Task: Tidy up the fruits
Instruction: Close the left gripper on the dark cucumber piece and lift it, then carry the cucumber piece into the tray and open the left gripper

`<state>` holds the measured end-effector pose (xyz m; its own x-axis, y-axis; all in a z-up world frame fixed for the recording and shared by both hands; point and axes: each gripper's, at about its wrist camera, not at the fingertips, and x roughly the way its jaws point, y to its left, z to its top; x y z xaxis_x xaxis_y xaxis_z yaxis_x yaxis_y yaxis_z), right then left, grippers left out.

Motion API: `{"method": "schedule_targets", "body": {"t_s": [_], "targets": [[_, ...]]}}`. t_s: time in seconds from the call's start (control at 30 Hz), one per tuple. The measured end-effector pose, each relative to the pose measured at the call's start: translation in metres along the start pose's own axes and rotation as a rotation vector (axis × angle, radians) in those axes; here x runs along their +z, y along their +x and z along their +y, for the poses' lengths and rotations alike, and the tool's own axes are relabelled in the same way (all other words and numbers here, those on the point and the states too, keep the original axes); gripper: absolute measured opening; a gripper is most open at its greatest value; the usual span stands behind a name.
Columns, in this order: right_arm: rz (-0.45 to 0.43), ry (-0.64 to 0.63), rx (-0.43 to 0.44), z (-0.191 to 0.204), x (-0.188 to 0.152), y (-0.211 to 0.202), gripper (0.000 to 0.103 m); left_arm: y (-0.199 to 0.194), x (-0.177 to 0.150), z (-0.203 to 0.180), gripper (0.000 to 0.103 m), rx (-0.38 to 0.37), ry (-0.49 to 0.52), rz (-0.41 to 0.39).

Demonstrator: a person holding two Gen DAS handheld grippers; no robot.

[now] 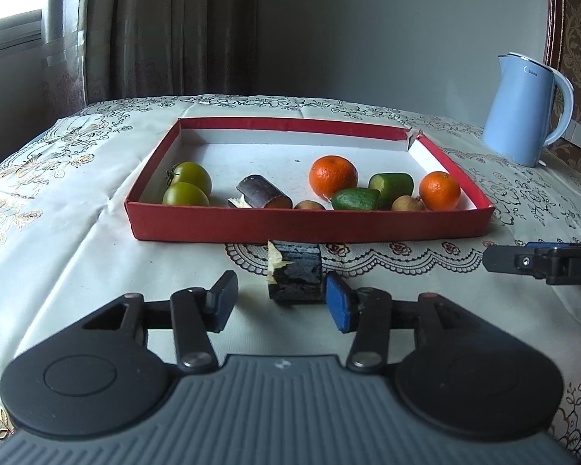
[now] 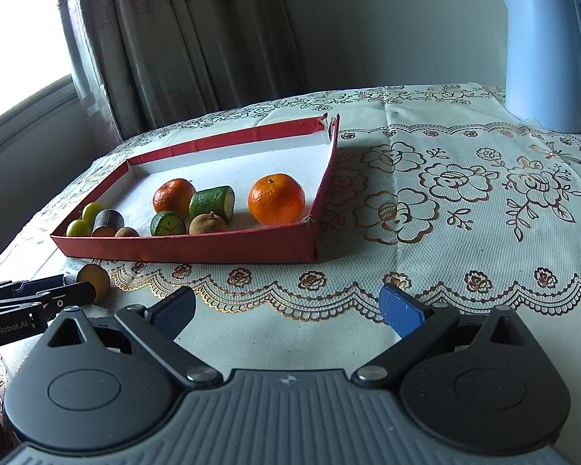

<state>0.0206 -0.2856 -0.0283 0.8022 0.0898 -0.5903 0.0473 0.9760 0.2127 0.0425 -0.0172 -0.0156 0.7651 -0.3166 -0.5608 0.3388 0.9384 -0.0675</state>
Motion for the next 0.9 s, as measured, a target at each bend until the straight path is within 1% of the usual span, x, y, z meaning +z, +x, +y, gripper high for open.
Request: {"method": "schedule_targets", "body": {"t_s": [0.07, 0.1, 0.13, 0.33, 0.43, 0.53, 0.7, 0.9], "targets": [[-0.001, 0.002, 0.002, 0.000, 0.000, 0.000, 0.102, 0.002, 0.001, -0.002, 0.037, -0.011, 0.004, 0.004], [-0.001, 0.003, 0.003, 0.000, 0.000, -0.001, 0.102, 0.002, 0.002, -0.003, 0.029, -0.020, 0.006, 0.006], [-0.002, 0.004, 0.003, -0.001, 0.000, -0.001, 0.102, 0.003, 0.002, -0.005, 0.027, -0.025, 0.008, 0.010], [-0.004, 0.011, 0.010, -0.002, 0.000, -0.002, 0.102, 0.005, 0.006, -0.013, 0.027, -0.032, 0.035, 0.014], [-0.004, 0.013, 0.012, -0.002, 0.000, -0.002, 0.102, 0.000, 0.012, -0.016, 0.027, -0.029, 0.044, -0.009], [-0.005, 0.014, 0.013, -0.002, 0.000, -0.002, 0.103, -0.004, 0.024, -0.018, 0.027, -0.017, 0.051, -0.044], [-0.007, 0.024, 0.022, -0.003, 0.001, -0.002, 0.103, 0.008, 0.054, -0.020, 0.027, 0.059, 0.063, -0.080], [-0.013, 0.040, 0.035, -0.006, 0.001, -0.004, 0.103, 0.037, 0.081, -0.017, 0.027, 0.134, 0.055, -0.073]]}}
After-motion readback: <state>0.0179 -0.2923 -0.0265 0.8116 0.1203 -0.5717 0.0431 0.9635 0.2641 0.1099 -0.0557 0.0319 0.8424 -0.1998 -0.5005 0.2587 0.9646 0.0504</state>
